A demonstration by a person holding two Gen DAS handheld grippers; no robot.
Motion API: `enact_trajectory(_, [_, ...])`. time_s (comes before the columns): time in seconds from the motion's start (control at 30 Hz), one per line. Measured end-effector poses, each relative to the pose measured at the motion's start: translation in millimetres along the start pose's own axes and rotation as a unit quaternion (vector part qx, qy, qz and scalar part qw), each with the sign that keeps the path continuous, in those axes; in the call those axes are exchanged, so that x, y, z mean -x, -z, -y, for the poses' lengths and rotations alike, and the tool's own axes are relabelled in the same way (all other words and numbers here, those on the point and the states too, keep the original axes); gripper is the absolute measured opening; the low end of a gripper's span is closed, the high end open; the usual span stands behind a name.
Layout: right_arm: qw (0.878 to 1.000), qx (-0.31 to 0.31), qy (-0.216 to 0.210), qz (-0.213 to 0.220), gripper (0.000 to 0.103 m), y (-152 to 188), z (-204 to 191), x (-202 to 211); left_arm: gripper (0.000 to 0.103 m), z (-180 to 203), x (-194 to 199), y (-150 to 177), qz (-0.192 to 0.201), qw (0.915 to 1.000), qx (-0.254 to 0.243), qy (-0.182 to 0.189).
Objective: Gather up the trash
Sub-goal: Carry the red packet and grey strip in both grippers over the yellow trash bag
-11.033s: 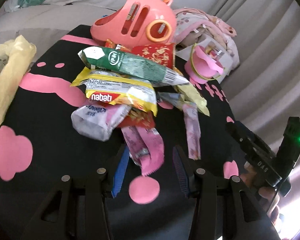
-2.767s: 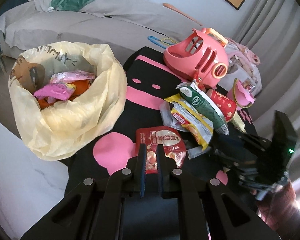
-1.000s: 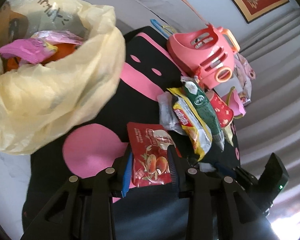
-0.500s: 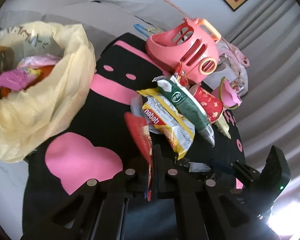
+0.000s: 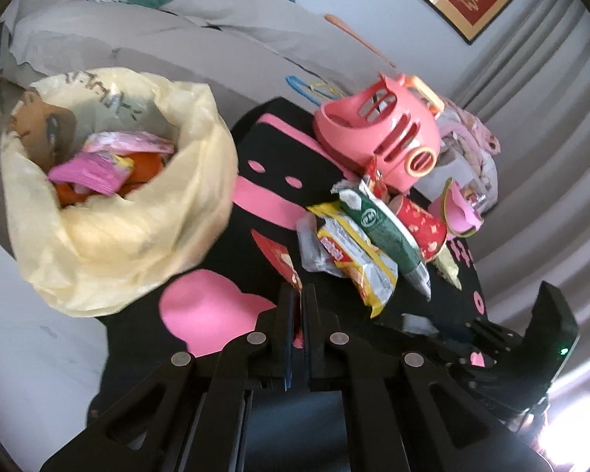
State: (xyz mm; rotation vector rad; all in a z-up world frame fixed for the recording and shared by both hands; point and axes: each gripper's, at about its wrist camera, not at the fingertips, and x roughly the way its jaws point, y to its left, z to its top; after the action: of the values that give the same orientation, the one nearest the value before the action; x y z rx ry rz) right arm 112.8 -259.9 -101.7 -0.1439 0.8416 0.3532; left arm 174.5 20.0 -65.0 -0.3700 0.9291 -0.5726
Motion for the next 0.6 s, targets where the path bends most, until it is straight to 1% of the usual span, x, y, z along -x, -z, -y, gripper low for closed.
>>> enact_trajectory(0.1, [0.999,0.007,-0.016,0.029,0.032,-21.8,-12.6,14.8,0.003,-0.6,17.7,-5.0,0.021,0.9998,-0.003,-0.002])
enact_trajectory(0.2, [0.998,0.013,-0.030,0.050,0.032,-44.9,-25.1,23.1,0.003,2.3,39.9,-13.1,0.052,0.9985,-0.015,-0.006])
enact_trajectory(0.27, [0.997,0.027,-0.027,0.065,0.032,-62.8,-35.1,27.1,0.003,3.3,52.6,-18.8,0.070,0.9973,-0.021,-0.005])
enact_trajectory(0.33, [0.996,0.040,-0.016,0.077,0.032,-76.3,-44.0,29.3,0.003,2.0,57.7,-21.8,0.076,0.9969,-0.019,-0.005])
enact_trajectory(0.4, [0.995,0.046,-0.010,0.083,0.032,-85.8,-48.6,31.0,0.003,-2.6,59.3,-20.2,0.075,0.9970,-0.018,-0.004])
enact_trajectory(0.5, [0.996,0.047,-0.006,0.077,0.032,-83.7,-50.2,28.8,0.003,-13.4,51.0,-14.7,0.055,0.9984,-0.010,-0.001])
enact_trajectory(0.6, [0.997,0.035,-0.025,0.058,0.032,-72.5,-50.2,20.8,0.006,-33.6,36.1,-7.0,0.034,0.9988,0.032,0.014])
